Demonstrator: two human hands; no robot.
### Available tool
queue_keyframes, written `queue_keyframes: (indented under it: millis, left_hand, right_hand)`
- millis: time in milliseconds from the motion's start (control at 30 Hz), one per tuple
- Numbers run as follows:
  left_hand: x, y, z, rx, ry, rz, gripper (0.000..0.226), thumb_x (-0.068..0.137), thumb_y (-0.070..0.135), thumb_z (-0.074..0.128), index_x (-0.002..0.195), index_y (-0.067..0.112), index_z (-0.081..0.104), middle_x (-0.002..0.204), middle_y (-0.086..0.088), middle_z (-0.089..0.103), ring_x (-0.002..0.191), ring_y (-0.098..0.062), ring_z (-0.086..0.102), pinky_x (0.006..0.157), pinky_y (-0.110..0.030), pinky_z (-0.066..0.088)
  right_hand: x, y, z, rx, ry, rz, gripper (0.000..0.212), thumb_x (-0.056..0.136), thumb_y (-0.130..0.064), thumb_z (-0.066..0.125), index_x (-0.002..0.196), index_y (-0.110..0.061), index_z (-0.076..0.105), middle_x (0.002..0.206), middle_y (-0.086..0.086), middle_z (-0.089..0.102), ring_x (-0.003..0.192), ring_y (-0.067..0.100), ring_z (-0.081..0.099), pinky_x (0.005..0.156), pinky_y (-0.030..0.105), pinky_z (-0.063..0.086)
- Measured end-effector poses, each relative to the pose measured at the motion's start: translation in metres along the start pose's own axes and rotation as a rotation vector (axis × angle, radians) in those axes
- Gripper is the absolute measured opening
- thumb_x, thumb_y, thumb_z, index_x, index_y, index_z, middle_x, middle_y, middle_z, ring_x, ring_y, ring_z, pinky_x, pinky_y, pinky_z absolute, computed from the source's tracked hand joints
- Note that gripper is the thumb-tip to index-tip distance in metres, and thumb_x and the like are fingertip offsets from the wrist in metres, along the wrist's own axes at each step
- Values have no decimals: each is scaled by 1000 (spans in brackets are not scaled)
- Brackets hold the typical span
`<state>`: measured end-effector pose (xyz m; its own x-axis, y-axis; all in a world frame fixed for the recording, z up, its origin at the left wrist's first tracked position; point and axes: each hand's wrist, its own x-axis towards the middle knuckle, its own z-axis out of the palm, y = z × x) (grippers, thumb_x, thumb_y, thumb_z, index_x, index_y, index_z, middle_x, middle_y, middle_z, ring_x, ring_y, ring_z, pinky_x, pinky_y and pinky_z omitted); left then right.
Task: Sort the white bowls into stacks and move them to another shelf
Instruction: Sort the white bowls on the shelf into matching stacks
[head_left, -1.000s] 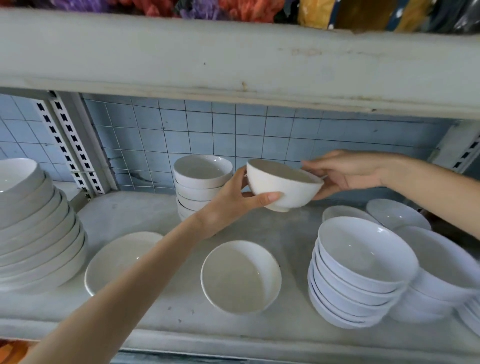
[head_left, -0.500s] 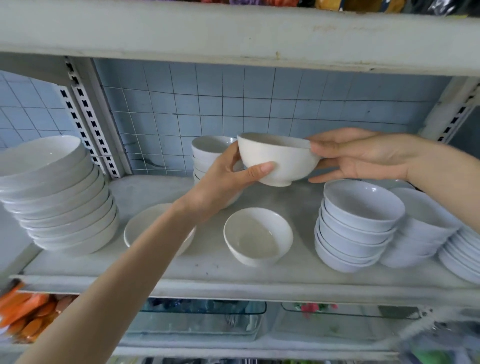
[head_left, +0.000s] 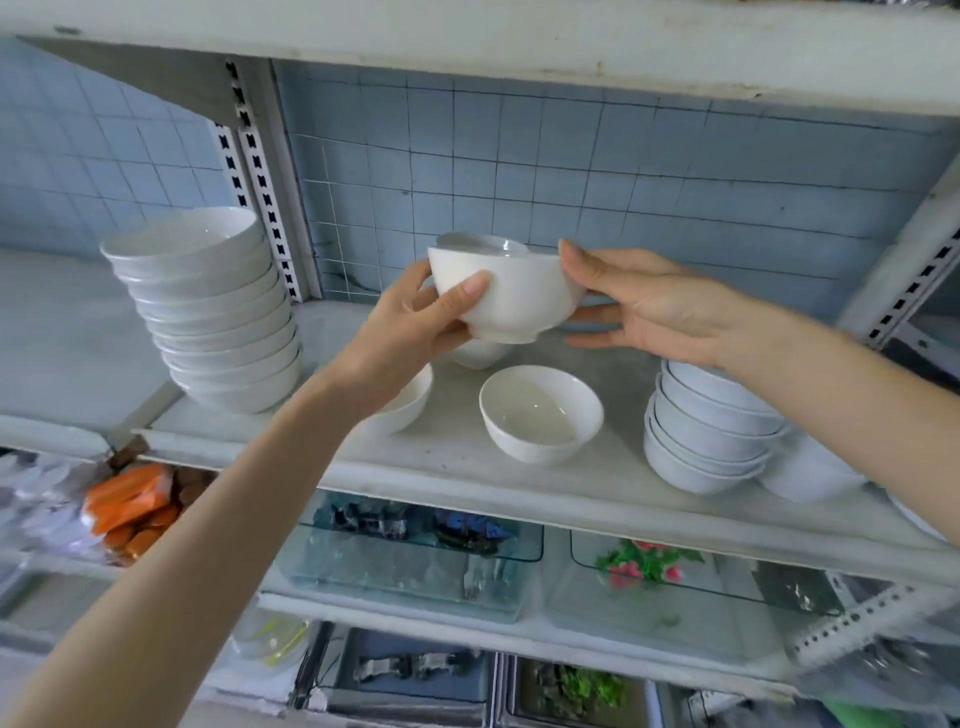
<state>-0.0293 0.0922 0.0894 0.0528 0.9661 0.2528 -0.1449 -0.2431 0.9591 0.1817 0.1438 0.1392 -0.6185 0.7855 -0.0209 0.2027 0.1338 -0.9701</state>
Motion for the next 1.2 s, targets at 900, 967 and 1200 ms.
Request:
queue_keyframes:
  millis: [900, 967, 1200]
  left_hand:
    - [-28, -3, -115, 371, 142, -1, 53, 85, 48, 63, 121, 11, 51, 111, 0, 61, 97, -10, 59, 77, -21, 50]
    - [-27, -11, -125, 370, 69, 1, 62, 78, 51, 67, 121, 9, 52, 112, -1, 64, 101, -14, 61, 81, -23, 52]
    - [-35, -46, -140, 376, -28, -92, 67, 85, 39, 63, 138, 12, 33, 128, 1, 51, 122, -15, 49, 99, -28, 43]
  right_hand:
    - [55, 22, 136, 69, 259, -43, 73, 55, -53, 73, 117, -18, 56, 111, -5, 65, 103, 10, 63, 80, 26, 52]
    - [59, 33, 141, 44, 317, -34, 82, 54, -55, 79, 123, -18, 53, 118, -4, 64, 109, 12, 61, 85, 28, 52]
    - [67, 60, 153, -122, 315, 17, 87, 61, -38, 79, 135, -15, 40, 128, -4, 55, 118, 11, 51, 99, 30, 45]
